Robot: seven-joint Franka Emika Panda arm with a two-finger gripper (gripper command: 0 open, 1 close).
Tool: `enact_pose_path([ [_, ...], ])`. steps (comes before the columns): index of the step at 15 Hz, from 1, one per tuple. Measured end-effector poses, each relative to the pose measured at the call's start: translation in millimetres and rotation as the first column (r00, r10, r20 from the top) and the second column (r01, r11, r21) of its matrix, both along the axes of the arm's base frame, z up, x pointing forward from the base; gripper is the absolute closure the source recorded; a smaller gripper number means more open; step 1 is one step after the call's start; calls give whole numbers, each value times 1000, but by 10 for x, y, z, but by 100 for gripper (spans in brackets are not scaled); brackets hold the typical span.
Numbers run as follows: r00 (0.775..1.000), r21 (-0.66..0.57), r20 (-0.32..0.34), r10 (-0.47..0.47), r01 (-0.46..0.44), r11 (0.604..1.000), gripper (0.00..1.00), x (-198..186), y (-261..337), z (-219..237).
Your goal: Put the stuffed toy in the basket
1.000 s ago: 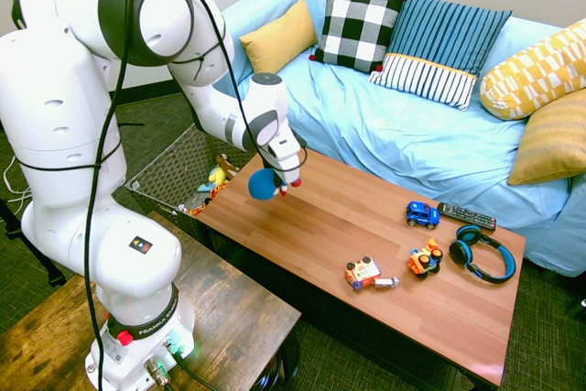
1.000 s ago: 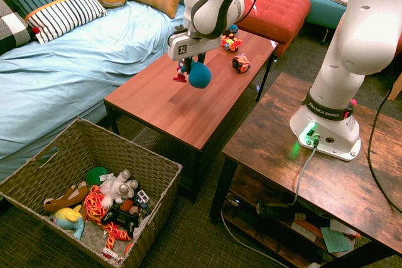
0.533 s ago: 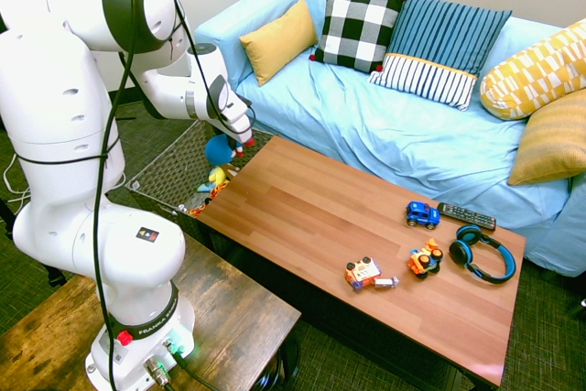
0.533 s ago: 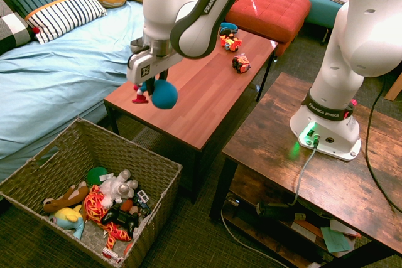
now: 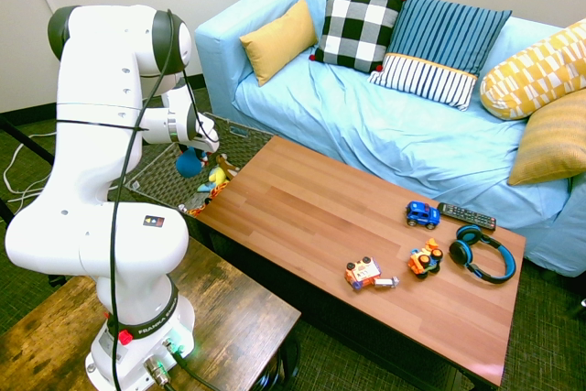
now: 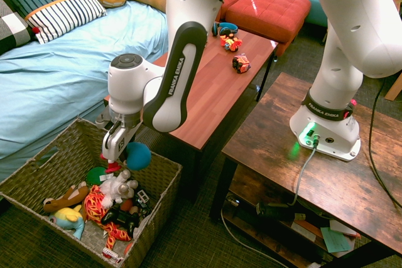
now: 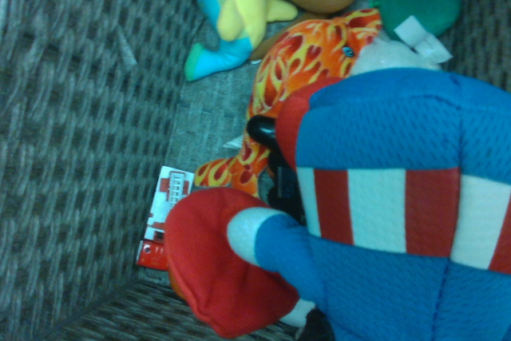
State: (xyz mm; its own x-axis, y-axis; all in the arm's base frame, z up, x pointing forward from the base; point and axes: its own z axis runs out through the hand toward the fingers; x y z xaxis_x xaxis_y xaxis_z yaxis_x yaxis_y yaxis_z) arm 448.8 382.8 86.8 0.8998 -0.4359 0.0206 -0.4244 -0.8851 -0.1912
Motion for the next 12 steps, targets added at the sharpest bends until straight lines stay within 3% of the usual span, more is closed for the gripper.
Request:
enact_pose_path([
  [1,1000,10,-5,8,-8,1000,0,28,53,-70],
  [12,1000,32,-13,-14,15,999,0,344,-3,-260],
])
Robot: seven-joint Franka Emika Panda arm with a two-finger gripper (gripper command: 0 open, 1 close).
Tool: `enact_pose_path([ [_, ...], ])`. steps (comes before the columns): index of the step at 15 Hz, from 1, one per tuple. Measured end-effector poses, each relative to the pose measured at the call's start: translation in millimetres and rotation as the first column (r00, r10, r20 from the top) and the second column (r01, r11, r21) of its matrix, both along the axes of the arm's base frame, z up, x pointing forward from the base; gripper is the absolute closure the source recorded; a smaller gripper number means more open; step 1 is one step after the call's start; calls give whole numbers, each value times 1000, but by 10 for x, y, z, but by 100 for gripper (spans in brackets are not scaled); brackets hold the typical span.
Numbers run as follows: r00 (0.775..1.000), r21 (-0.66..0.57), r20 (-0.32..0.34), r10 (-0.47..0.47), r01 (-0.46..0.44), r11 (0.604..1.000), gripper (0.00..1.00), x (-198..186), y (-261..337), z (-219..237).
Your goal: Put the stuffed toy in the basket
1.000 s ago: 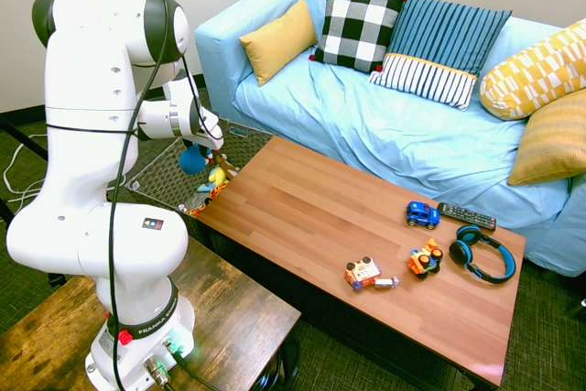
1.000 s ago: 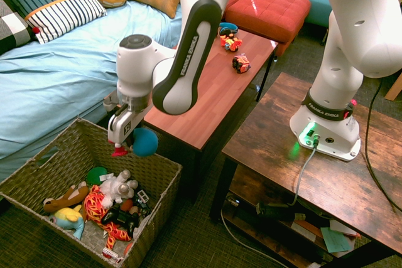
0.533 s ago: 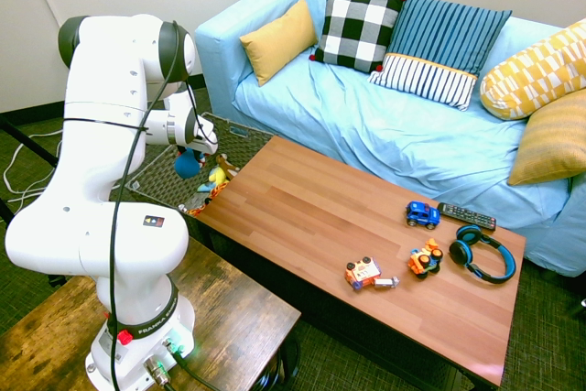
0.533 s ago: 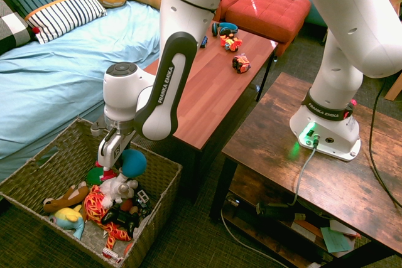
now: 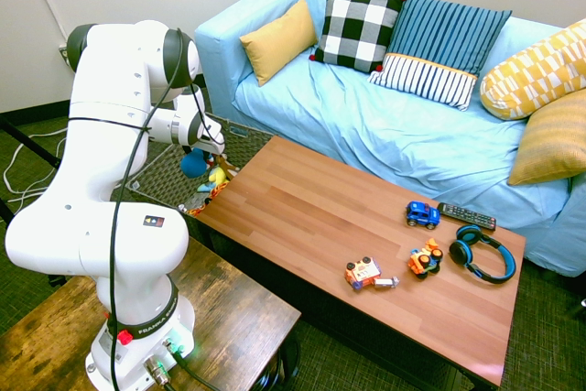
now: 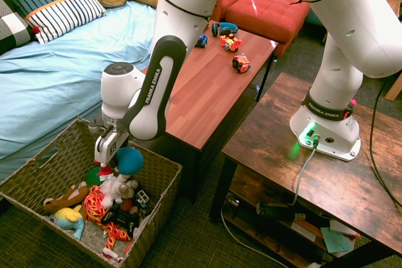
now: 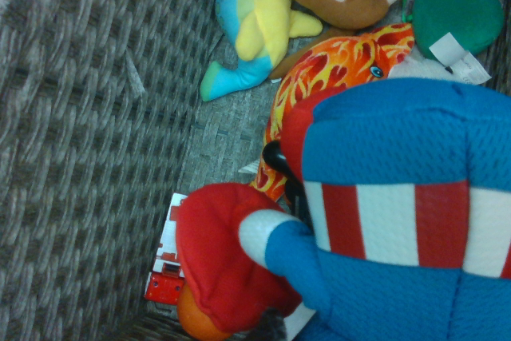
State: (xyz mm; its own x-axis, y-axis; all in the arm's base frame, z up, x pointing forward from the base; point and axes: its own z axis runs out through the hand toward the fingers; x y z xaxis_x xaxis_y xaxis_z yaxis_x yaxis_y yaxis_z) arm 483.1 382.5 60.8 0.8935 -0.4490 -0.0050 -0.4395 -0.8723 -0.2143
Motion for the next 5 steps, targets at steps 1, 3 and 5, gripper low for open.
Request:
enact_pose_path([
  [1,1000,-2,-1,-4,4,1000,0,9,-5,1],
  [3,1000,-11,-1,-8,8,1000,0,27,-22,-3],
  [5,1000,-13,4,-9,9,1000,0,64,-16,22],
])
